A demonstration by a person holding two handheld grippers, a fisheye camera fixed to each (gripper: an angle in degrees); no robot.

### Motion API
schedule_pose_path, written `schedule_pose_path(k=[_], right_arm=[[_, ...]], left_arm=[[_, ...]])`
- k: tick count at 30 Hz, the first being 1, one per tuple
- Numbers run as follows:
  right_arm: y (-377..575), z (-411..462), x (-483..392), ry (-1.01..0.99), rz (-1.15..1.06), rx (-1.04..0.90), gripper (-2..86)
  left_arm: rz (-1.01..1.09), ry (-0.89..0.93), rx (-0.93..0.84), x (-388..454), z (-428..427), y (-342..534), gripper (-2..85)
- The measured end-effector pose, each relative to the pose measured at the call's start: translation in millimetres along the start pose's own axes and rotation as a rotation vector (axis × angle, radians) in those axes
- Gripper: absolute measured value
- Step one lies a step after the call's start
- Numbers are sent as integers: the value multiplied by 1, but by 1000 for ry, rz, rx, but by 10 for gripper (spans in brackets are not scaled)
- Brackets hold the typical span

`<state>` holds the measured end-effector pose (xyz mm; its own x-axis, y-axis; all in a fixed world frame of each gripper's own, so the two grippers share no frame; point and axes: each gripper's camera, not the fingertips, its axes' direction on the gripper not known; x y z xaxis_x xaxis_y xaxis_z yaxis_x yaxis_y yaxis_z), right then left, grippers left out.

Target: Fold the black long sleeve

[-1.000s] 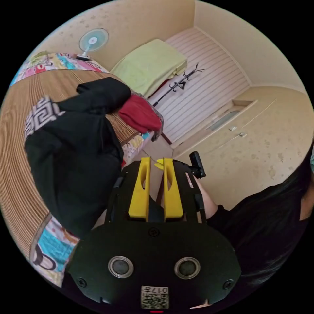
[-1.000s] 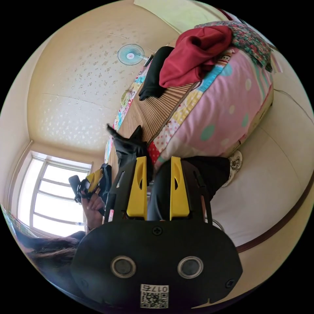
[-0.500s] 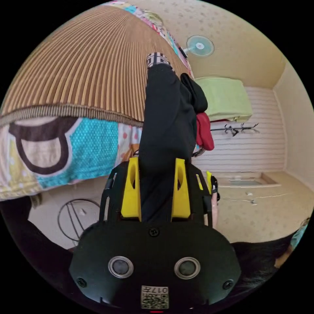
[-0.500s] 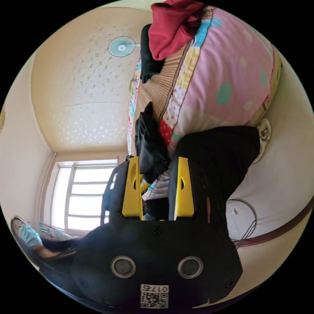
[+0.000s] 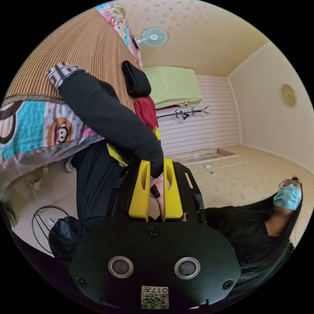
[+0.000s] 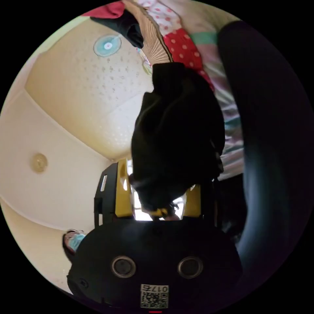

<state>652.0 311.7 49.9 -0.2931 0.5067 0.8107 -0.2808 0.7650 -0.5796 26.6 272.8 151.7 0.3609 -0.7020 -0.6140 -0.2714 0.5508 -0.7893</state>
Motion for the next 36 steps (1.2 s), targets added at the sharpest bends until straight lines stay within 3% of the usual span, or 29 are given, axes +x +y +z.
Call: schedule_pose_path(k=[2,6,12,15,18,20,23,27,29,33,36], right_arm=[[-12,6,2,-190,45,49,166],[-56,26,-52,-244,-139,6,131],[-126,21,-241,-304,-671,137,123],[-143,-10,-321,-286,-916,303,125],[-168,-55,-339,-152,-906,577,128],[-194,-87,-310,98,-742,739,129],[-207,-106,-225,373,-457,777,123],[-184,-87,-123,518,-417,596,56],[-159,-71,-76,564,-377,521,30],[-129,-55,-66,686,-435,493,10],[-140,-31,-90,959,-411,412,5]], left_arm=[[97,-83,-19,21,0,12,66],[198,-37,11,32,-15,9,43],[212,-119,60,32,-34,4,40],[174,-105,74,17,-38,3,41],[101,-115,105,-2,-44,3,40],[55,-146,115,-18,-47,0,41],[-8,-183,127,-37,-53,-1,43],[-48,-278,169,-45,-69,1,43],[-55,-444,195,-38,-88,0,41],[3,-738,293,-4,-134,-9,50],[97,-897,489,39,-190,-18,114]])
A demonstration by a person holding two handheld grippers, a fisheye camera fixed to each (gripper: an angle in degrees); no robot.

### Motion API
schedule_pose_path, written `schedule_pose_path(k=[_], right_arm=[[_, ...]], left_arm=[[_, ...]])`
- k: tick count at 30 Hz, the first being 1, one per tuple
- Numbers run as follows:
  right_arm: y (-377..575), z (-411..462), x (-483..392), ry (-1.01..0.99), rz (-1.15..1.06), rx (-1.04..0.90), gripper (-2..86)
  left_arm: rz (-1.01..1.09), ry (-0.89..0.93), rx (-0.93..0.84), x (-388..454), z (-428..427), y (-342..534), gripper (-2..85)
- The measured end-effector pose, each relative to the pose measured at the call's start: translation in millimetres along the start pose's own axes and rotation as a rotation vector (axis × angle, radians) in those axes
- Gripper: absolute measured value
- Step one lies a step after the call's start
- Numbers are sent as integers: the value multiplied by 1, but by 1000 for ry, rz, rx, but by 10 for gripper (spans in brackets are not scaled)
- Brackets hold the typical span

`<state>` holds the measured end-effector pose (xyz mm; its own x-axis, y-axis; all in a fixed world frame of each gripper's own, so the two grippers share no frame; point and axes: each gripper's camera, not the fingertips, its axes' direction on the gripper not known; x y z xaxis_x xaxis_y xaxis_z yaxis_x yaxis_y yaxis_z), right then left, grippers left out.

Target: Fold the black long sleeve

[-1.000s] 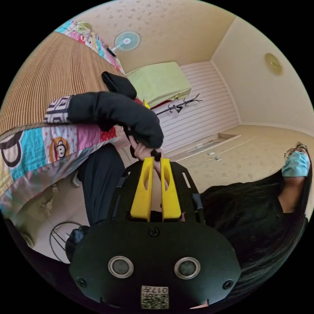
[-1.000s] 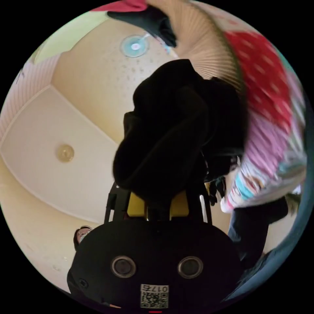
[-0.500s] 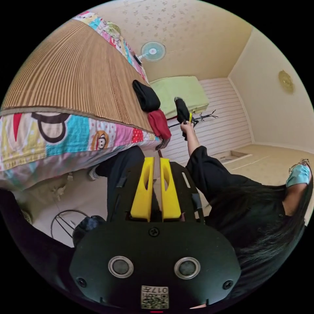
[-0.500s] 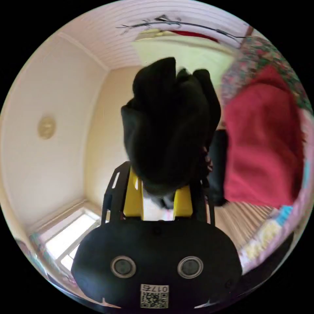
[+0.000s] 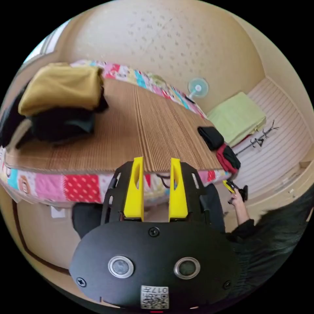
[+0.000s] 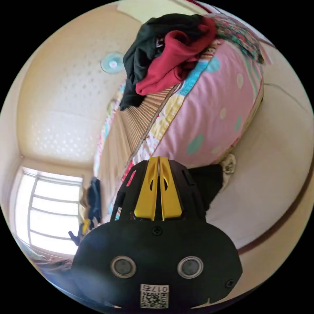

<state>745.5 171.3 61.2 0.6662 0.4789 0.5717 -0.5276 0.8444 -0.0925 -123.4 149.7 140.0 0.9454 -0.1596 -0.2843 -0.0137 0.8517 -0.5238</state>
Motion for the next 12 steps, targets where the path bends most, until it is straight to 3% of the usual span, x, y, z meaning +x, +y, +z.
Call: schedule_pose_path(k=[5,8,12], right_arm=[[-35,39,-112,310,-356,-297,3],[-27,44,-158,227,-460,-256,4],[-12,62,-173,129,-451,-249,5]], left_arm=[[7,-117,257,-19,-75,-102,126],[-40,-268,282,-32,-71,-164,140],[-115,-251,178,-59,-29,-225,149]])
